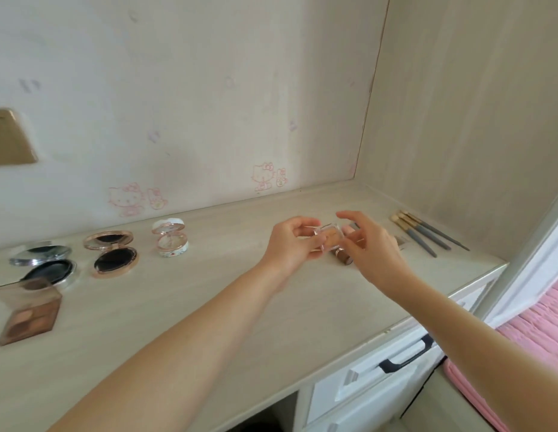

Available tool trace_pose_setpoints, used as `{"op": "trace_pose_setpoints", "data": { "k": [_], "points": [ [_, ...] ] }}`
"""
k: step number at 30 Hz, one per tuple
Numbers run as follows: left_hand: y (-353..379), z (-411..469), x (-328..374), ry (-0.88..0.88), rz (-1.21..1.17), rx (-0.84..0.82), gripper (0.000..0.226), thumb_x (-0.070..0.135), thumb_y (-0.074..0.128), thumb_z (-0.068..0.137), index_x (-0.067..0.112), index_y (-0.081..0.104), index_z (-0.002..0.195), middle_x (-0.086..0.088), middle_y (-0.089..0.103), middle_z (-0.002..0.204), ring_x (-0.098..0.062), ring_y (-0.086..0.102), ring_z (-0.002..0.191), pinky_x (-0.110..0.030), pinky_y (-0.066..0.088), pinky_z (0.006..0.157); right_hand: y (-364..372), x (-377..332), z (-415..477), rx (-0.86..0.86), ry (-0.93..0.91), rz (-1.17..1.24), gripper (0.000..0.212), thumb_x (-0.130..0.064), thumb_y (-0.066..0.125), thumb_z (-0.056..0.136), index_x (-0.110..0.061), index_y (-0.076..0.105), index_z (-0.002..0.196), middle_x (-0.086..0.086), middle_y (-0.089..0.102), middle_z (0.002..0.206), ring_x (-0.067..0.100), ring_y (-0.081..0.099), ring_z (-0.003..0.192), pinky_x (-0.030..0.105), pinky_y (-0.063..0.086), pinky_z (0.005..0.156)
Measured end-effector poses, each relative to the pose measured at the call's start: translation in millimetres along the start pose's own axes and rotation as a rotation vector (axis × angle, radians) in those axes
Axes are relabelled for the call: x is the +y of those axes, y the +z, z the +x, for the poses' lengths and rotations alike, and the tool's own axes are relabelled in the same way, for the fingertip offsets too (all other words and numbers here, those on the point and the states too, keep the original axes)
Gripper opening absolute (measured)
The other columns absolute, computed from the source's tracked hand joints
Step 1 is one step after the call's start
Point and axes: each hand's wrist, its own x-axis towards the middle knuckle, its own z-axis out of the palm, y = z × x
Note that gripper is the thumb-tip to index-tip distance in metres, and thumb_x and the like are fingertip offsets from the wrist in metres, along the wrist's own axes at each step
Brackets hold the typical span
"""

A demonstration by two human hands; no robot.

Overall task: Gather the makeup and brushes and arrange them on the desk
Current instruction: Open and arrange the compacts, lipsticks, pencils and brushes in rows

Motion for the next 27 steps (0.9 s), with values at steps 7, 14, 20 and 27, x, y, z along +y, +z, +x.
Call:
{"op": "trace_pose_setpoints", "data": {
  "k": [7, 14, 20, 27],
  "points": [
    [-63, -59, 0, -0.102, -0.098, 0.108, 0.019, -0.001, 0.069, 0.083, -0.001, 0.064, 0.101, -0.024, 0.068, 0.101, -0.025, 0.067, 0.078, -0.036, 0.059, 0.078, 40, -36, -39, -0.149, -0.109, -0.003, 0.036, -0.016, 0.061, 0.089, -0.031, 0.054, 0.121, -0.013, 0.066, 0.081, 0.007, 0.06, 0.085, 0.018, 0.044, 0.074],
    [-122, -107, -4, -0.124, -0.091, 0.209, 0.018, 0.001, 0.071, 0.081, 0.001, 0.065, 0.098, -0.021, 0.071, 0.096, -0.02, 0.068, 0.074, -0.032, 0.059, 0.073, 83, -72, -67, -0.307, -0.166, 0.043, 0.042, -0.022, 0.064, 0.086, -0.033, 0.049, 0.124, -0.012, 0.065, 0.086, 0.002, 0.058, 0.085, 0.017, 0.046, 0.072],
    [-159, -141, -2, -0.131, -0.051, 0.297, 0.019, 0.006, 0.076, 0.077, 0.003, 0.068, 0.093, -0.019, 0.072, 0.09, -0.02, 0.067, 0.073, -0.034, 0.059, 0.073, 118, -98, -83, -0.389, -0.261, 0.0, 0.049, -0.027, 0.068, 0.083, -0.031, 0.045, 0.126, -0.013, 0.062, 0.088, 0.001, 0.056, 0.084, 0.013, 0.043, 0.07],
    [-187, -164, -5, -0.121, -0.115, 0.33, 0.021, 0.011, 0.073, 0.081, 0.001, 0.068, 0.099, -0.014, 0.074, 0.089, -0.019, 0.07, 0.078, -0.033, 0.058, 0.077, 143, -122, -93, -0.401, -0.389, -0.017, 0.039, -0.033, 0.071, 0.081, -0.033, 0.053, 0.116, -0.015, 0.056, 0.095, 0.001, 0.055, 0.082, 0.012, 0.042, 0.071]
  ]
}}
